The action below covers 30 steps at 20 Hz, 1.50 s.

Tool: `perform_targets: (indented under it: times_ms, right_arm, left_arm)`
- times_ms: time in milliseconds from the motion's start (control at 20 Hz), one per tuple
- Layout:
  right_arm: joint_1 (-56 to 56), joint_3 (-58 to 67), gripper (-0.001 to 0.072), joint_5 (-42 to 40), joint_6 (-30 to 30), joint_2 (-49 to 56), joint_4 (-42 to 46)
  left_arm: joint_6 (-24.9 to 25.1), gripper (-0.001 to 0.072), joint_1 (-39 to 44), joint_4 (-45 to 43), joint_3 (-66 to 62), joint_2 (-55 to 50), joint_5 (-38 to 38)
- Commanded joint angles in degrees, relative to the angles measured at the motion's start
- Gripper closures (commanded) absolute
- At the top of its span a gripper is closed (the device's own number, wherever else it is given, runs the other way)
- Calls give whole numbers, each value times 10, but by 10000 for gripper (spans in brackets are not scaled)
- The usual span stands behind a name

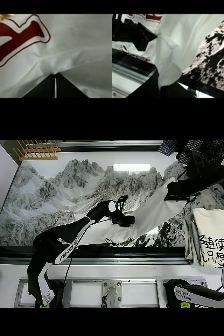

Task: Fold the clothes and pants, and hang the long-sleeved shirts on hangers.

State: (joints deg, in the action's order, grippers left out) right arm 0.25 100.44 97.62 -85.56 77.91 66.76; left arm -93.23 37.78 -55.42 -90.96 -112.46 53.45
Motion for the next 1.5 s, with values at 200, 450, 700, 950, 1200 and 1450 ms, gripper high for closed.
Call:
perform_targets:
  times_ms: [200, 450, 700, 950, 1200, 1450]
  right_arm:
    - [63, 20, 700, -11, -26, 0, -1]
    - [116, 20, 700, -47, -63, 3, -1]
    - [206, 20, 700, -106, -136, 28, -1]
    - [313, 20, 700, -181, -210, 97, -1]
    - [414, 20, 698, -284, -234, 202, -1]
    - [499, 20, 144, -498, -168, 303, -102]
  left_arm:
    - [0, 700, -17, -1, -8, 13, 10]
    - [6, 700, -99, -56, -8, 94, 12]
    - [16, 700, -222, -80, -8, 182, 42]
    - [44, 700, -329, -80, -8, 252, 73]
    - [71, 700, -395, -80, -8, 308, 104]
    - [80, 700, -415, -81, -7, 341, 126]
